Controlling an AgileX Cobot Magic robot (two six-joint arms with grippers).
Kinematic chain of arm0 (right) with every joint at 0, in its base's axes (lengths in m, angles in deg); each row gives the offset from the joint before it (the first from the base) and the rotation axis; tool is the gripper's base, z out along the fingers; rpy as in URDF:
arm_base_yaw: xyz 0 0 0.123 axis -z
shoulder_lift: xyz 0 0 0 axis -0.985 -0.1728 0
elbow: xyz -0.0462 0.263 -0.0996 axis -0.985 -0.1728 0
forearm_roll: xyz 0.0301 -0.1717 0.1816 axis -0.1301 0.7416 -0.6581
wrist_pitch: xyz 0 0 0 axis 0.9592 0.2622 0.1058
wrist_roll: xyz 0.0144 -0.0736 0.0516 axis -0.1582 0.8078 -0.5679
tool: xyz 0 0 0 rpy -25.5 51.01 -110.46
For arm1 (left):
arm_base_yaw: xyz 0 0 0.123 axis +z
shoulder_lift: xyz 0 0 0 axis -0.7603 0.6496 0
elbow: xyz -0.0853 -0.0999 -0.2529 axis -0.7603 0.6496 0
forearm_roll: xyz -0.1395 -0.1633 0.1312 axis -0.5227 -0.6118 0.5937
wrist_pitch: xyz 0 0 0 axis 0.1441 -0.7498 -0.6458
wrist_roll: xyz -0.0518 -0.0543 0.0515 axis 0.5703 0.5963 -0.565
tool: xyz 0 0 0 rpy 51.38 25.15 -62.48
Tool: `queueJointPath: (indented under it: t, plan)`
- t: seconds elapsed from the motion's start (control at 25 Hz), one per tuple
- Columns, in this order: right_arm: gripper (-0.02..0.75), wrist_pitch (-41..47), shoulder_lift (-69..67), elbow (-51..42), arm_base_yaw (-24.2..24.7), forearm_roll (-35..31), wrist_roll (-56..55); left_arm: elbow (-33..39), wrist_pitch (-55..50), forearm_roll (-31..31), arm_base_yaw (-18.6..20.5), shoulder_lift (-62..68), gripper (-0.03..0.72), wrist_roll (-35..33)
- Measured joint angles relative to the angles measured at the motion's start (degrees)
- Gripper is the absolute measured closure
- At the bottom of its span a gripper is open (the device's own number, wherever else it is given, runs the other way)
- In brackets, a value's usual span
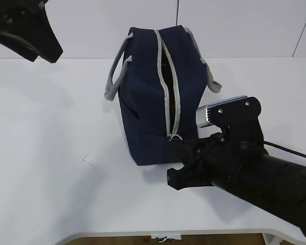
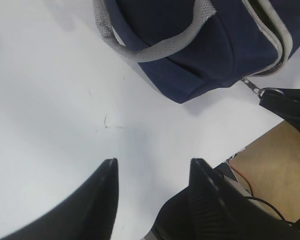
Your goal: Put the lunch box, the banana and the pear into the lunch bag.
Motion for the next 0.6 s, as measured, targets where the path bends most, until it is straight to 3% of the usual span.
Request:
queueJointPath:
  t: [0.6]
  plan:
    - [0.737,10.13,4.76,5.7,0.0,-0.21,0.0,2.44,0.0,0.0,0.0,-0.08,0.358,0.0]
